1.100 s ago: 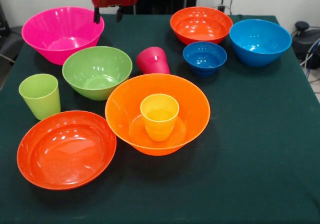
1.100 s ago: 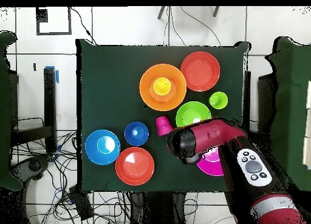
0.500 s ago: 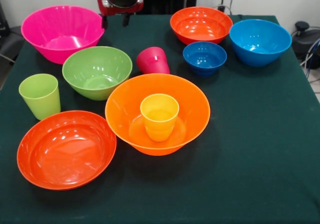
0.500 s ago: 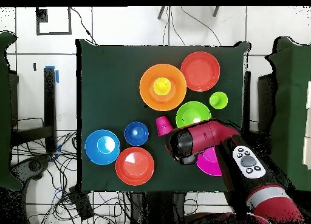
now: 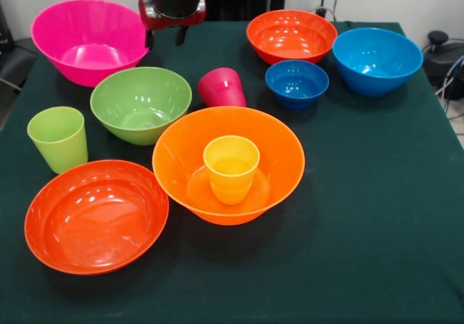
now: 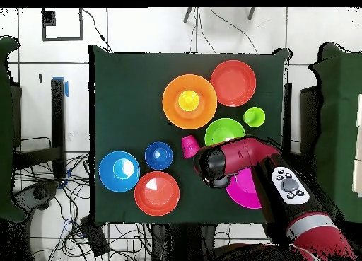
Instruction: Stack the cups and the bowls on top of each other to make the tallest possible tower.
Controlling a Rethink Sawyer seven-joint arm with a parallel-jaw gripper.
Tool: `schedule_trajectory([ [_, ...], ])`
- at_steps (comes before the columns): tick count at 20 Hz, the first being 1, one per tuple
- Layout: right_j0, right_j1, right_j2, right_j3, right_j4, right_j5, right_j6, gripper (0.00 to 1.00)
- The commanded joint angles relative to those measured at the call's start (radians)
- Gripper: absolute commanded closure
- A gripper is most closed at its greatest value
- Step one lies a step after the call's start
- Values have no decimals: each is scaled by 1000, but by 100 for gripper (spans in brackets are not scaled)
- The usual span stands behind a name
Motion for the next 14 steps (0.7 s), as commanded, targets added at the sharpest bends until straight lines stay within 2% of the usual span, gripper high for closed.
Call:
schedule_trajectory([
  [1,25,30,-11,-87,-51,-40,-29,0],
  [14,13,29,1,-91,-27,-16,-61,0],
])
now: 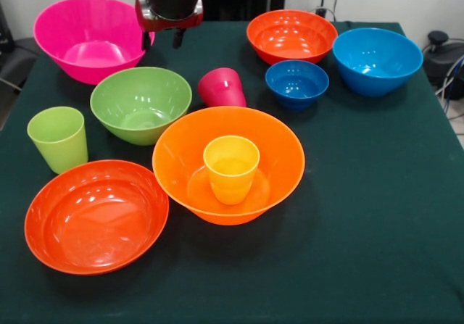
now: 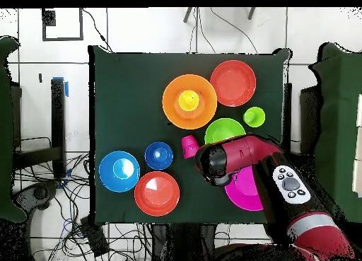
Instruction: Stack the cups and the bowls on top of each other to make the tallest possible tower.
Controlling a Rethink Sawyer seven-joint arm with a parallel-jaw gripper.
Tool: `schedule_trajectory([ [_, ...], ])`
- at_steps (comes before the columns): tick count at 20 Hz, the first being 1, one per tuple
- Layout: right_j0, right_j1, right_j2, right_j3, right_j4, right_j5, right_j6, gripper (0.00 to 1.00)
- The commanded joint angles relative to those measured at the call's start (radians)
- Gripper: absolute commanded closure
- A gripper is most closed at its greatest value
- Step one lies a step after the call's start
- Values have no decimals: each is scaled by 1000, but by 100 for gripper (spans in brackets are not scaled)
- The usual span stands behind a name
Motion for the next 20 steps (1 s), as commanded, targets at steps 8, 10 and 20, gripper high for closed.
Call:
schedule_trajectory([
  [8,46,-36,-32,-49,-50,-48,24,0],
  [10,76,-69,-61,-37,-79,-79,85,0],
  [20,161,-126,-156,-22,-85,-121,167,0],
])
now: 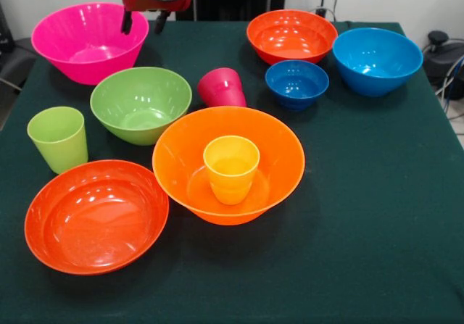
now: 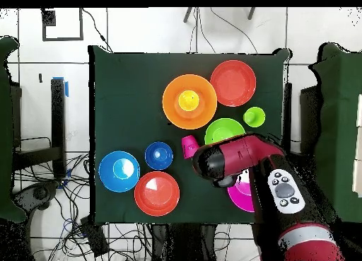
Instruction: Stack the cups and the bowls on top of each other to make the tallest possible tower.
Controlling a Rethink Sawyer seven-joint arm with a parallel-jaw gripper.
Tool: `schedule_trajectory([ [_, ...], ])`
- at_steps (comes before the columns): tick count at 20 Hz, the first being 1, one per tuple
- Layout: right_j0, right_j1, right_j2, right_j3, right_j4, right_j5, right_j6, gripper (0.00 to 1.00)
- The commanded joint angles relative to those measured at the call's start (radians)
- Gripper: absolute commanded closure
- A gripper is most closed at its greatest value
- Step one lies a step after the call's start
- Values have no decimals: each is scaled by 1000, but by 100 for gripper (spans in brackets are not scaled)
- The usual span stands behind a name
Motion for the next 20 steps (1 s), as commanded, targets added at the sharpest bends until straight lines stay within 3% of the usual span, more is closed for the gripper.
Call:
schedule_trajectory([
  [1,66,-26,-56,-24,-63,-118,164,0],
  [8,113,-14,-113,-39,-69,-157,190,0],
  [14,126,11,-145,-57,-32,-167,181,0],
  [20,175,28,-240,-59,27,-176,356,0],
])
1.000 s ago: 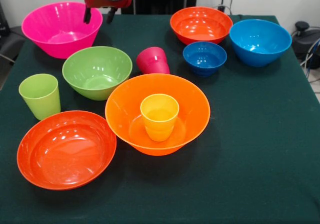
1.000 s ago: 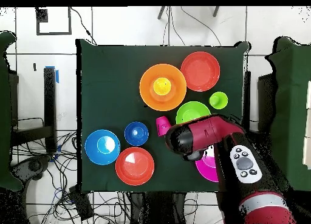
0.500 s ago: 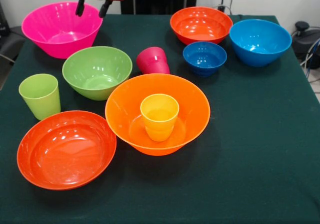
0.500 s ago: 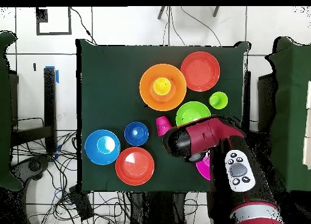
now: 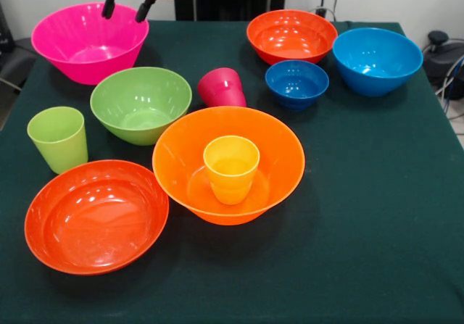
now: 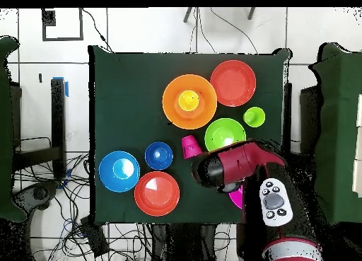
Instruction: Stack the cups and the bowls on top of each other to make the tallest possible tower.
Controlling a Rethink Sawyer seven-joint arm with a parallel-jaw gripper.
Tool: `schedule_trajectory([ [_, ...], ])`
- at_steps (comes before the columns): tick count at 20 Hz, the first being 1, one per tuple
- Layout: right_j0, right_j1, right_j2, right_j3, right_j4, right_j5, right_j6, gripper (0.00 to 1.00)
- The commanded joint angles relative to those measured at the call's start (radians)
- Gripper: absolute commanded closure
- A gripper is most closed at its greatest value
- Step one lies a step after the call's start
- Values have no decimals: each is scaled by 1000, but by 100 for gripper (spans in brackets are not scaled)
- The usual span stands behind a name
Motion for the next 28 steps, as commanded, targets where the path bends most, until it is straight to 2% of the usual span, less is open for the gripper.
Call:
schedule_trajectory([
  [1,61,57,-69,-51,40,-74,338,0],
  [8,63,66,-86,-37,65,-89,360,0],
  [18,38,64,-59,-8,143,-44,315,0],
  [28,-16,-13,-1,86,274,17,165,0],
])
